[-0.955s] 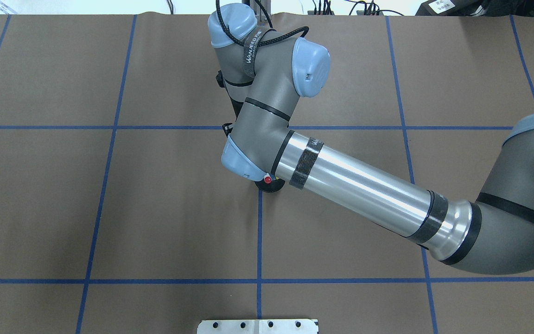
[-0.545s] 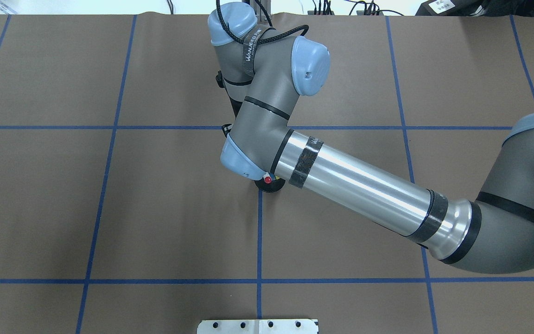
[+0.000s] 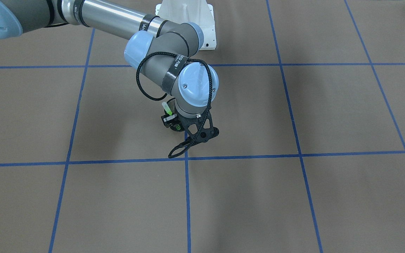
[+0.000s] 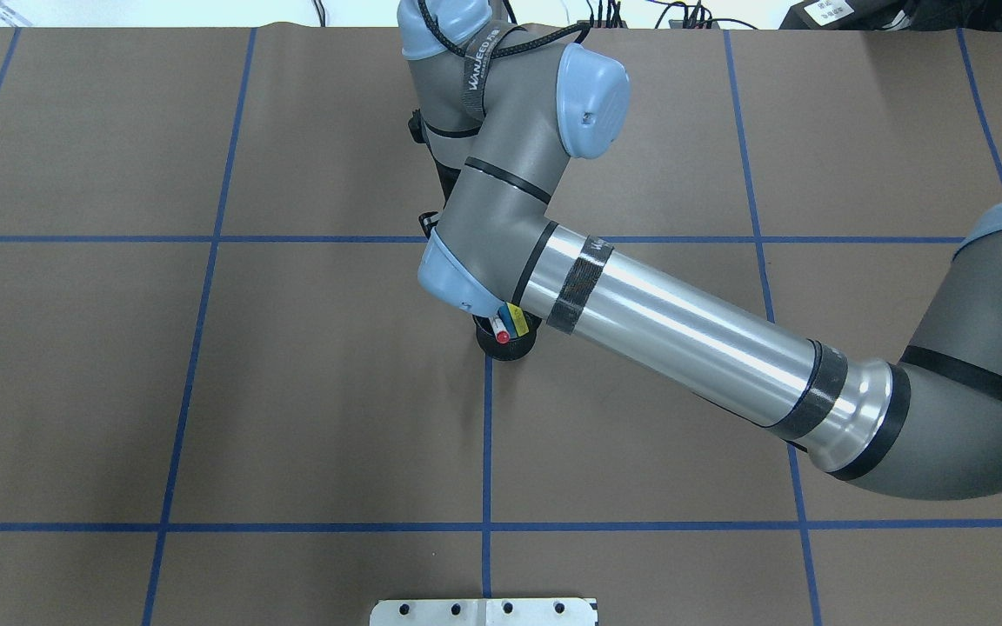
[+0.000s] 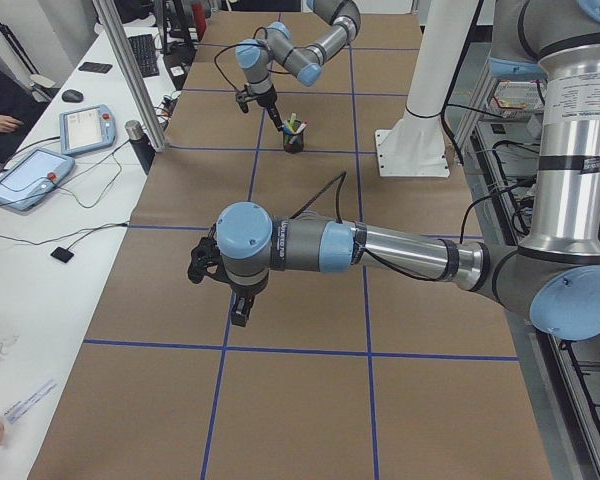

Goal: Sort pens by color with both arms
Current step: 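Close the right gripper on the blue marker inside the cup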

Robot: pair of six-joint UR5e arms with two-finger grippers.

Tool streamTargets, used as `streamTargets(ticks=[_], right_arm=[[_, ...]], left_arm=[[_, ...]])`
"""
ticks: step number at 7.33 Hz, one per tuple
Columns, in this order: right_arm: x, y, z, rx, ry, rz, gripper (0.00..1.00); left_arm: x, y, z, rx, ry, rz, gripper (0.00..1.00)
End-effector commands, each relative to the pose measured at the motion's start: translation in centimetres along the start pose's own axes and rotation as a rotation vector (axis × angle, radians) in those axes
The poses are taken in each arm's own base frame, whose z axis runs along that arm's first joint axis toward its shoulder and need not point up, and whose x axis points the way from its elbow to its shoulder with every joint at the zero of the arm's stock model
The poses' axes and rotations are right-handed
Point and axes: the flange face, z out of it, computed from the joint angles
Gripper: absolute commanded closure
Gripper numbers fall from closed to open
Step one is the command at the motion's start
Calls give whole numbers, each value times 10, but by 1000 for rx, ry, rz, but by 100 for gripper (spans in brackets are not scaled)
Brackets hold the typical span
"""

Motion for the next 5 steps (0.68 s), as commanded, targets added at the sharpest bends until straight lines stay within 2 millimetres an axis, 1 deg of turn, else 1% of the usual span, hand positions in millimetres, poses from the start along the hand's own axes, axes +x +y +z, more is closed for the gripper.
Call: streamTargets(ticks=[1, 2, 3, 5], right_arm=[[4, -2, 1, 1, 2, 4, 36], [5, -2, 6, -2, 2, 8, 41], [4, -1, 10, -7, 2, 9, 44], [-1, 3, 18, -19, 4, 9, 44]], left_arm=[[0, 0, 0, 1, 0, 0, 0], [0, 0, 0, 1, 0, 0, 0], [0, 0, 0, 1, 0, 0, 0], [1, 0, -1, 1, 0, 2, 0]])
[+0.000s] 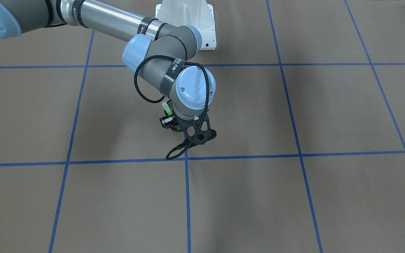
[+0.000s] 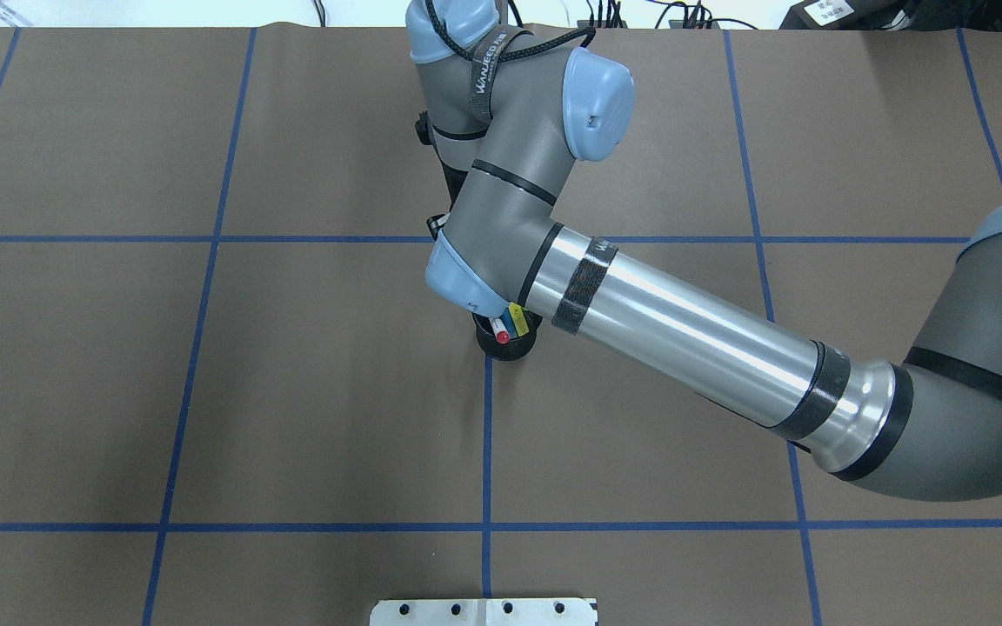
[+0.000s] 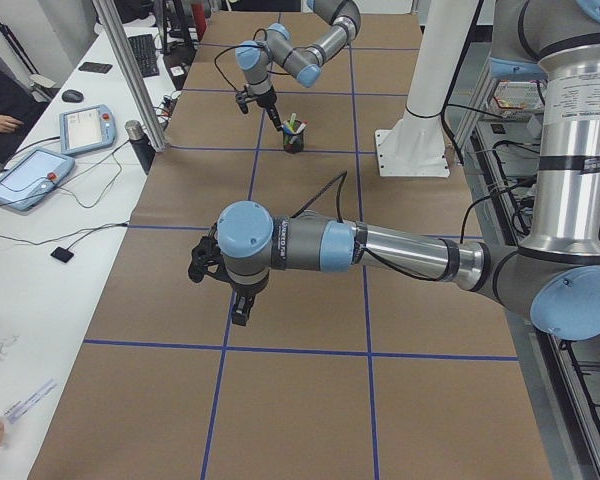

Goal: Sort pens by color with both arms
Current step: 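Close the right gripper on the blue marker inside the cup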

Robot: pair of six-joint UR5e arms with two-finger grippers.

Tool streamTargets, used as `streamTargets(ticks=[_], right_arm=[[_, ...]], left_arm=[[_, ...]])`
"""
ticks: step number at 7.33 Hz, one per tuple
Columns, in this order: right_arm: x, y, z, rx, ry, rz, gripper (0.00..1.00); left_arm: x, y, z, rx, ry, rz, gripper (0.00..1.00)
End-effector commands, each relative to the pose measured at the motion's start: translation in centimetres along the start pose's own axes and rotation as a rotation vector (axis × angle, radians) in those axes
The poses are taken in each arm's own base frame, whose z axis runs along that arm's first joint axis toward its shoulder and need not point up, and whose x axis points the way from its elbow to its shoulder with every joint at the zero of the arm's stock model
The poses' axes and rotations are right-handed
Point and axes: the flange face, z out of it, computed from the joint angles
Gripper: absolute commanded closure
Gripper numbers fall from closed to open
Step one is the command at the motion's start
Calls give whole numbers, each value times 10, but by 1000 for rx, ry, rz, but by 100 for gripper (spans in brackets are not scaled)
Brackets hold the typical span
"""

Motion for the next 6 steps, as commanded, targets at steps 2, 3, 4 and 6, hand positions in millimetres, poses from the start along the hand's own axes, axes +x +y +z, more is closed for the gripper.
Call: streamTargets(ticks=[2, 3, 4, 6], right_arm=[[-9, 6, 11, -17, -3, -6, 43], [-11, 7, 10, -24, -15, -4, 44], [-10, 6, 10, -24, -14, 0, 47], [-10, 6, 8, -31, -30, 3, 55]], left_arm=[[0, 0, 0, 0, 0, 0, 0], [0, 0, 0, 0, 0, 0, 0], [0, 0, 0, 0, 0, 0, 0], [0, 0, 0, 0, 0, 0, 0]])
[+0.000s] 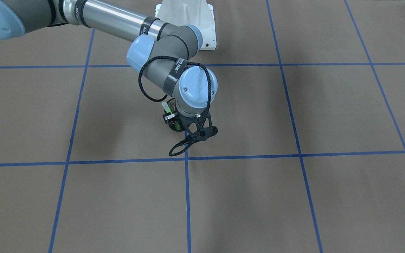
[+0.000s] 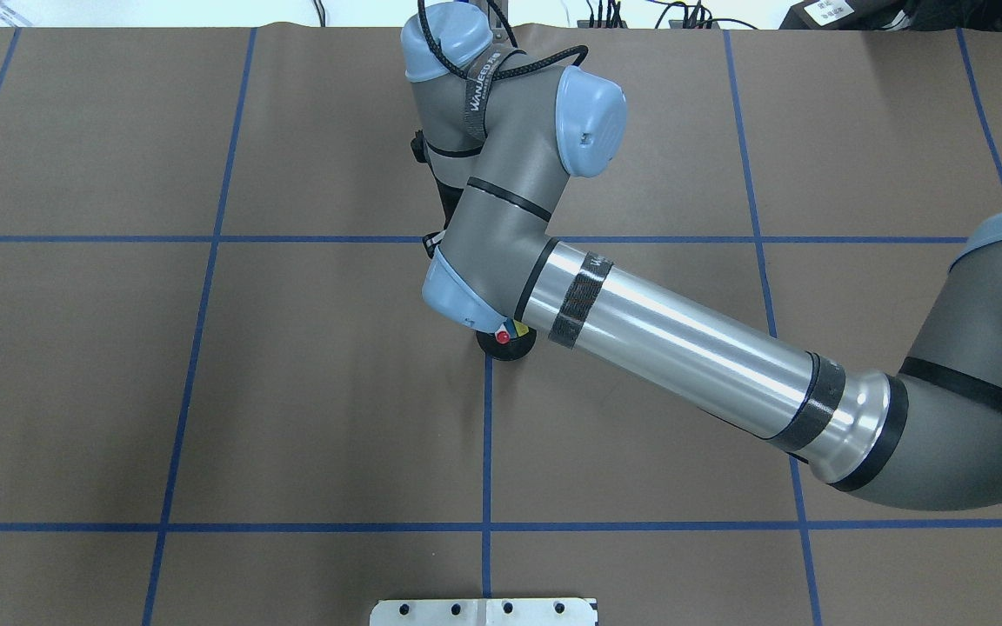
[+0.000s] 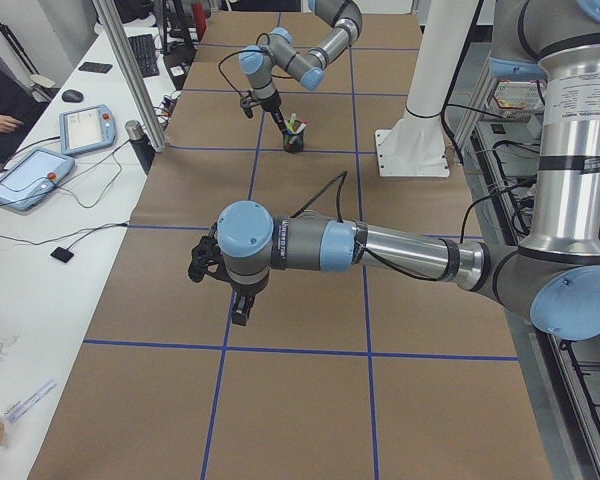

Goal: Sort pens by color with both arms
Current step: 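Close the right gripper on the blue marker inside the cup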

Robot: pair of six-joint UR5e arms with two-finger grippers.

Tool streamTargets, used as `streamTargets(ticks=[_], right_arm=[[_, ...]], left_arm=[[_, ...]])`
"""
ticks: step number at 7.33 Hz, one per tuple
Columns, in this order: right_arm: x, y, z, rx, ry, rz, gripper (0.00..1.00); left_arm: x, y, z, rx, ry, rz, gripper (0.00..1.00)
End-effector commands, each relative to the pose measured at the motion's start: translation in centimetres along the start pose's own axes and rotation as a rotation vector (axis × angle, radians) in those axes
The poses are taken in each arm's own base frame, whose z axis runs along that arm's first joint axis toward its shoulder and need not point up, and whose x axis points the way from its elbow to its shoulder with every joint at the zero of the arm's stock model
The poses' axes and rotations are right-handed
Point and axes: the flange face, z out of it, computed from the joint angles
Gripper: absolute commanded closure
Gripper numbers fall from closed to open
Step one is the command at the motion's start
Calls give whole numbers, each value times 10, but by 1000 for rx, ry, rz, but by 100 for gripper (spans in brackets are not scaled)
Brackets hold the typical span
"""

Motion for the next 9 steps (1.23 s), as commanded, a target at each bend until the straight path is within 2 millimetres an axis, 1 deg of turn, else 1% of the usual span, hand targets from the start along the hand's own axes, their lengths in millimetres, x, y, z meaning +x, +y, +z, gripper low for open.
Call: streamTargets(ticks=[1, 2, 6, 9], right_arm=[[-1, 0, -2, -2, -7, 6, 56], [-2, 0, -3, 0, -9, 9, 56], [-3, 0, -4, 0, -13, 22, 63], [-3, 1, -4, -2, -17, 24, 66]], left_arm=[[0, 0, 0, 0, 0, 0, 0], [0, 1, 0, -1, 0, -1, 0], [0, 1, 0, -1, 0, -1, 0], [0, 1, 0, -1, 0, -1, 0]])
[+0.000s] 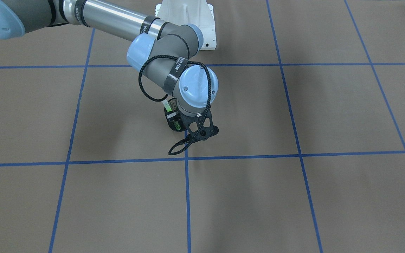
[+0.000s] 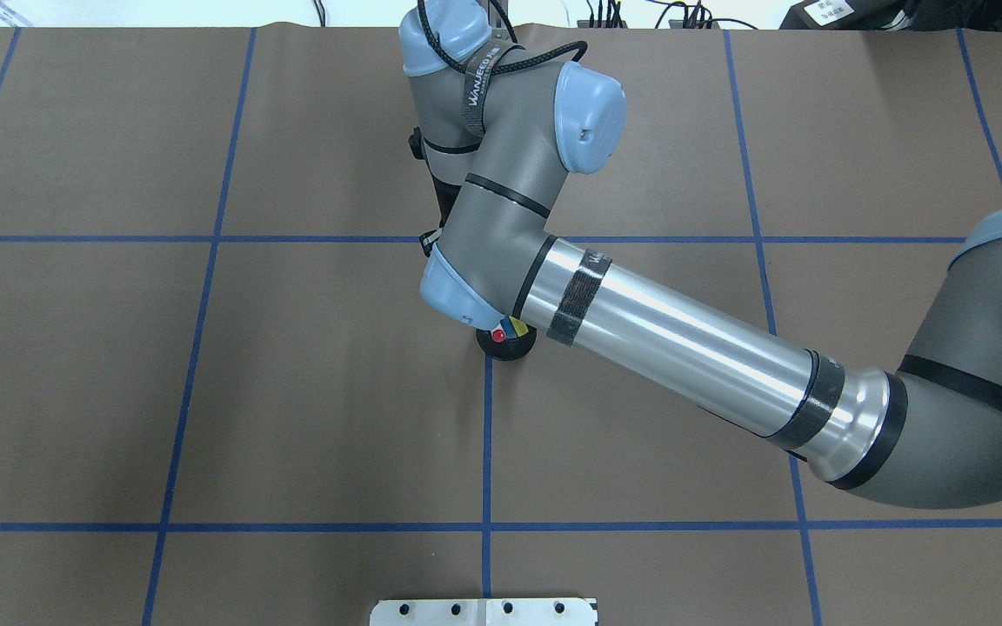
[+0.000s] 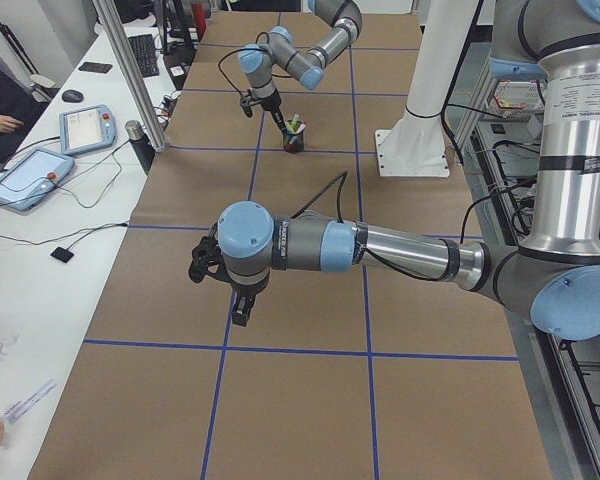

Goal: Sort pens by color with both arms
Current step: 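Close the right gripper on the blue marker inside the cup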

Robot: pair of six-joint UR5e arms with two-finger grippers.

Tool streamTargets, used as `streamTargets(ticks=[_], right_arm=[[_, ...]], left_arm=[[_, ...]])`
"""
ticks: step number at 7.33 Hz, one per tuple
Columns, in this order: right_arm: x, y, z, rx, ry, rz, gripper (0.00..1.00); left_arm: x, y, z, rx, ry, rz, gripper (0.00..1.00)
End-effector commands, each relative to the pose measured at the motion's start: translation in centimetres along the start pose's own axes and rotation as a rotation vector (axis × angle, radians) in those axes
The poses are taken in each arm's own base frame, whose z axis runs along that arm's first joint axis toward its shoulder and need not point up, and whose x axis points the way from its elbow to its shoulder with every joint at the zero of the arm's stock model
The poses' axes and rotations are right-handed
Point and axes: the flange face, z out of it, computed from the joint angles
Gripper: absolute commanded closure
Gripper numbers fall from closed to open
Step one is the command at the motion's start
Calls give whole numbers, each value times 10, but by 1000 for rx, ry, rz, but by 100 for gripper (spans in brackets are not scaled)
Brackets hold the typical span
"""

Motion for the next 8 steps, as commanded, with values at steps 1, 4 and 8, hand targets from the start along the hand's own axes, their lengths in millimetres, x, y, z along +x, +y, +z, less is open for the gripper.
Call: streamTargets(ticks=[1, 4, 8], right_arm=[[1, 0, 1, -1, 0, 1, 66], [3, -1, 0, -1, -1, -1, 67], [7, -2, -4, 1, -8, -4, 72]], left_arm=[[0, 0, 0, 0, 0, -2, 0], [0, -1, 0, 1, 0, 0, 0], [3, -1, 0, 7, 35, -2, 0]])
